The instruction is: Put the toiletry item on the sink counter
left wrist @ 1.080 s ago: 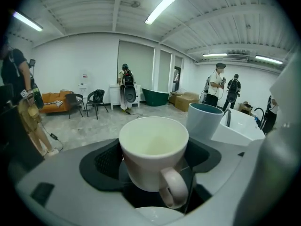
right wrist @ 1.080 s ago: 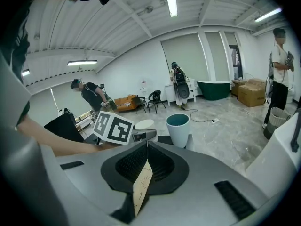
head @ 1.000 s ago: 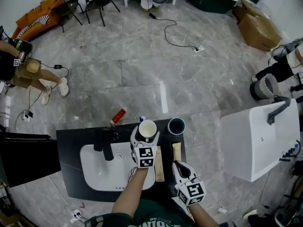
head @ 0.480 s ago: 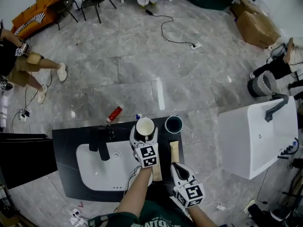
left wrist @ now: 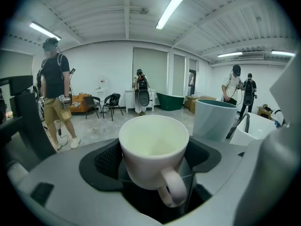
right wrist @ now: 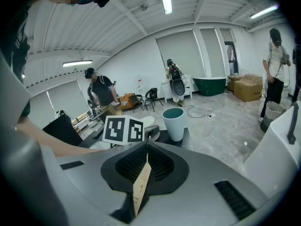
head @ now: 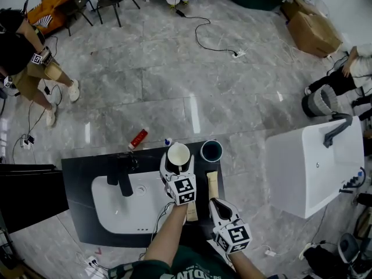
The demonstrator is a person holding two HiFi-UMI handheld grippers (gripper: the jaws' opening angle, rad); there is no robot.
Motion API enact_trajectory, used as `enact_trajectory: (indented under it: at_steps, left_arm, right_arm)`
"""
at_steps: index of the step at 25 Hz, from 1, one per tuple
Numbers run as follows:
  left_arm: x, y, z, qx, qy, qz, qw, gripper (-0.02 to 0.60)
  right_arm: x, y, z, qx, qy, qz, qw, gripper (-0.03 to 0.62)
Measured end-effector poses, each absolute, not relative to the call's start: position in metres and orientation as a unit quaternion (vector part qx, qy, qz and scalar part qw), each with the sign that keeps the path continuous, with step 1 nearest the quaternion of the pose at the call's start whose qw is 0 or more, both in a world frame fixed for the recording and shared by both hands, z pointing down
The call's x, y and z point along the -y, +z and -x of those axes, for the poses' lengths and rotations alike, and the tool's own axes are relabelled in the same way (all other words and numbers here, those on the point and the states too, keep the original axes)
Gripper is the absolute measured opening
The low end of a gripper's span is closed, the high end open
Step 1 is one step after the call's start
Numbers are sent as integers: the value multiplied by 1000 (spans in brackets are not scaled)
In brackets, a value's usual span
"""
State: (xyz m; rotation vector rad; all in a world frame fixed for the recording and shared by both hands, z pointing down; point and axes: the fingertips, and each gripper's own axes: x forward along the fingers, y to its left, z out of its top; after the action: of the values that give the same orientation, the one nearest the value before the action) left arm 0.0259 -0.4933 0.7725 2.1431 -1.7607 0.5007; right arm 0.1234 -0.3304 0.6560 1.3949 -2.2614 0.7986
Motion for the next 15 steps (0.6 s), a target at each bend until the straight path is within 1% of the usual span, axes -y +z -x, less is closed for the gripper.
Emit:
enact_trajectory:
  at_steps: [9, 11, 15]
  left_arm:
    - [490, 779, -27, 613, 179, -749, 177, 419]
    - [489, 774, -23, 621, 177, -743, 176, 430]
    - [487, 756, -22, 618, 167, -748, 179, 431]
  right_arm:
    - [328, 651, -126, 799, 282, -502, 174, 43]
    - [325, 650, -127, 797, 286, -504, 170, 43]
    - [322, 649, -129, 795, 288, -507, 167, 43]
